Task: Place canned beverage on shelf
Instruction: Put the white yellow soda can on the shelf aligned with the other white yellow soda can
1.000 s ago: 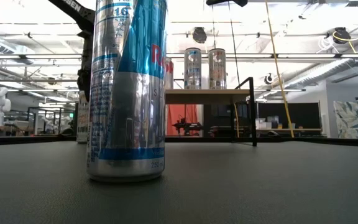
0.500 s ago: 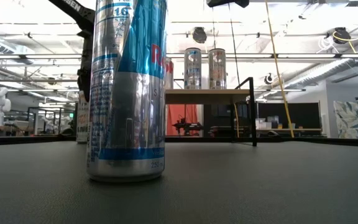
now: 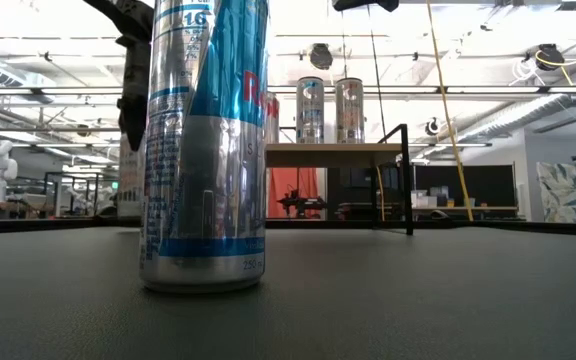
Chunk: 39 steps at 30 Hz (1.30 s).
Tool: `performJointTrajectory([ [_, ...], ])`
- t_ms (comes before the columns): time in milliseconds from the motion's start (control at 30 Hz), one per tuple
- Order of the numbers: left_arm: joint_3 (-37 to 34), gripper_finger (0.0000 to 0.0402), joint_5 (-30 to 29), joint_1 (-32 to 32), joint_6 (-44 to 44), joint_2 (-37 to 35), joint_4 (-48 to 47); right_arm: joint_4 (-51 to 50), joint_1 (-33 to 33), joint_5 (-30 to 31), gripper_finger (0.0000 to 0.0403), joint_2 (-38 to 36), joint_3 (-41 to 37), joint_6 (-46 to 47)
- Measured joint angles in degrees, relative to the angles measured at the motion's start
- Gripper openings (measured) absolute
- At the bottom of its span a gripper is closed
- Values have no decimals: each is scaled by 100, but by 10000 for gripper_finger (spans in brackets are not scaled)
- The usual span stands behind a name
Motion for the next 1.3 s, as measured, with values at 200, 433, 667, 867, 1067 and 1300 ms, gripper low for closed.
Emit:
performJointTrajectory([
  [200, 1, 243, 92, -4, -118, -353, -212, 0, 0, 0, 315, 0, 0, 0],
  [433, 9, 243, 162, -33, -149, -1025, -407, 2, 0, 0, 315, 0, 0, 2],
  [667, 11, 243, 201, -200, -262, -1613, -664, 2, 0, 1, 315, 0, 0, 455],
  [867, 9, 246, 477, -557, -473, -1810, -858, 2, 0, 12, 315, 0, 0, 457],
  [1067, 11, 248, 609, -998, -766, -1814, -900, 4, -1, 16, 315, 0, 0, 455],
  [1300, 11, 249, 817, -1553, -1064, -1814, -912, 4, 0, 19, 315, 0, 0, 455],
])
